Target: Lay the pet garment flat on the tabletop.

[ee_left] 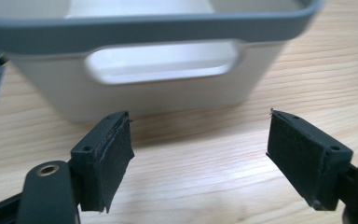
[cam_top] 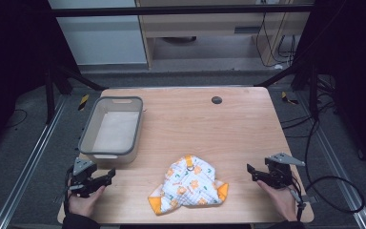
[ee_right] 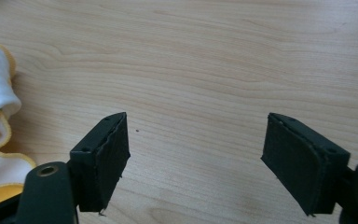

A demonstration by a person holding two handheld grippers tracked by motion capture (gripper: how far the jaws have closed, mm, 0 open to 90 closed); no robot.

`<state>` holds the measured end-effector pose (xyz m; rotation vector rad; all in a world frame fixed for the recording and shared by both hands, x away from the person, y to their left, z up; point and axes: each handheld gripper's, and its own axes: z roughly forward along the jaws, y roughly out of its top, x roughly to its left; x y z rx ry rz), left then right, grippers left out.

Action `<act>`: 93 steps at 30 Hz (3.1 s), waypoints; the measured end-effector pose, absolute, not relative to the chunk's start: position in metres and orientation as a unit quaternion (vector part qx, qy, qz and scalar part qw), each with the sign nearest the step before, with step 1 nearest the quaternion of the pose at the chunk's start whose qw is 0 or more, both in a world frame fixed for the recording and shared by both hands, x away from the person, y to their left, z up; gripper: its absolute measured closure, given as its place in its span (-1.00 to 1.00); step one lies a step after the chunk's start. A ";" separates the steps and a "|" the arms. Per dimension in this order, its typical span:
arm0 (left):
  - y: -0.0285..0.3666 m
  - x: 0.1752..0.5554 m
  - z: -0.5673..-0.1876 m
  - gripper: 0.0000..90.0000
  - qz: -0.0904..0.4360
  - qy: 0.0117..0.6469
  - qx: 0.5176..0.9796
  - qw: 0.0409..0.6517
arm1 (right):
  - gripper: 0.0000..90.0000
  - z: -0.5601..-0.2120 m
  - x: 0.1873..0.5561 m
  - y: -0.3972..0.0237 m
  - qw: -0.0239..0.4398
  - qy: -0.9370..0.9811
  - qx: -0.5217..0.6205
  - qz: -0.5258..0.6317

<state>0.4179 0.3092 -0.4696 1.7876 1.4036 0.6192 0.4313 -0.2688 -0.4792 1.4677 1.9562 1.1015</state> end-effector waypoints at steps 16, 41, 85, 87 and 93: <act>0.280 0.410 -0.449 -0.46 0.208 0.516 0.714 0.424 | -0.24 -0.457 0.423 -0.259 0.205 0.721 0.495 0.440; 0.210 0.433 -0.430 -0.24 0.192 0.454 0.751 0.440 | -0.09 -0.435 0.454 -0.187 0.165 0.768 0.412 0.462; 0.135 0.451 -0.481 0.83 0.103 0.397 0.834 0.370 | 0.79 -0.477 0.459 -0.141 0.095 0.835 0.370 0.396; 0.135 0.450 -0.479 0.96 0.108 0.392 0.836 0.368 | 0.81 -0.474 0.457 -0.141 0.095 0.832 0.371 0.402; 0.140 0.446 -0.468 0.99 0.103 0.386 0.830 0.390 | 0.83 -0.471 0.455 -0.143 0.091 0.828 0.374 0.408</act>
